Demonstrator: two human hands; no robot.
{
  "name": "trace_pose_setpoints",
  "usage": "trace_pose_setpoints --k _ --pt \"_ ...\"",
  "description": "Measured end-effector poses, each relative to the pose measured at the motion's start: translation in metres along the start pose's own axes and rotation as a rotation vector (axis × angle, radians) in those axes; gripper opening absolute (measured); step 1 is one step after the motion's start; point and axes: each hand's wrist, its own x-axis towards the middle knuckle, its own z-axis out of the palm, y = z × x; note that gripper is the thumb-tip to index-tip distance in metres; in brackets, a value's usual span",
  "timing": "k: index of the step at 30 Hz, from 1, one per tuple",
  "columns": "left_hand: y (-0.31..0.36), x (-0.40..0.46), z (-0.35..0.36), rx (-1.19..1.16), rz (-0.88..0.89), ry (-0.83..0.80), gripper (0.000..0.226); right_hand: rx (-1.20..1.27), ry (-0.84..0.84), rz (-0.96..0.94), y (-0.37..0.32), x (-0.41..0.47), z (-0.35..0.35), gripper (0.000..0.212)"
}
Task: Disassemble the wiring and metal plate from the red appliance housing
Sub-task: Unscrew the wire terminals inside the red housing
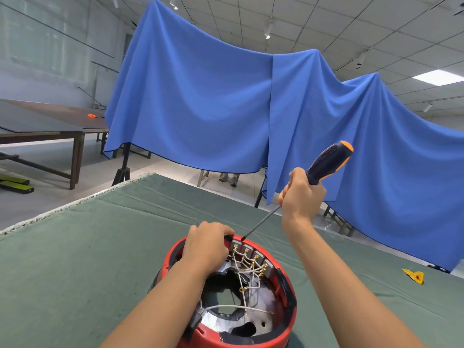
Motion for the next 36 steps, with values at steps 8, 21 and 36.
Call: trace_pose_setpoints --k 8,21,36 --pt "0.000 -0.001 0.001 -0.015 -0.011 0.009 0.053 -0.029 -0.019 -0.086 0.017 -0.011 0.003 0.025" --pt "0.002 -0.006 -0.004 -0.005 -0.004 -0.010 0.053 -0.178 0.004 0.020 0.013 0.008 0.017 0.026" --pt "0.001 -0.005 -0.004 -0.016 -0.014 -0.011 0.051 -0.317 0.088 0.257 0.033 0.020 0.007 0.005"
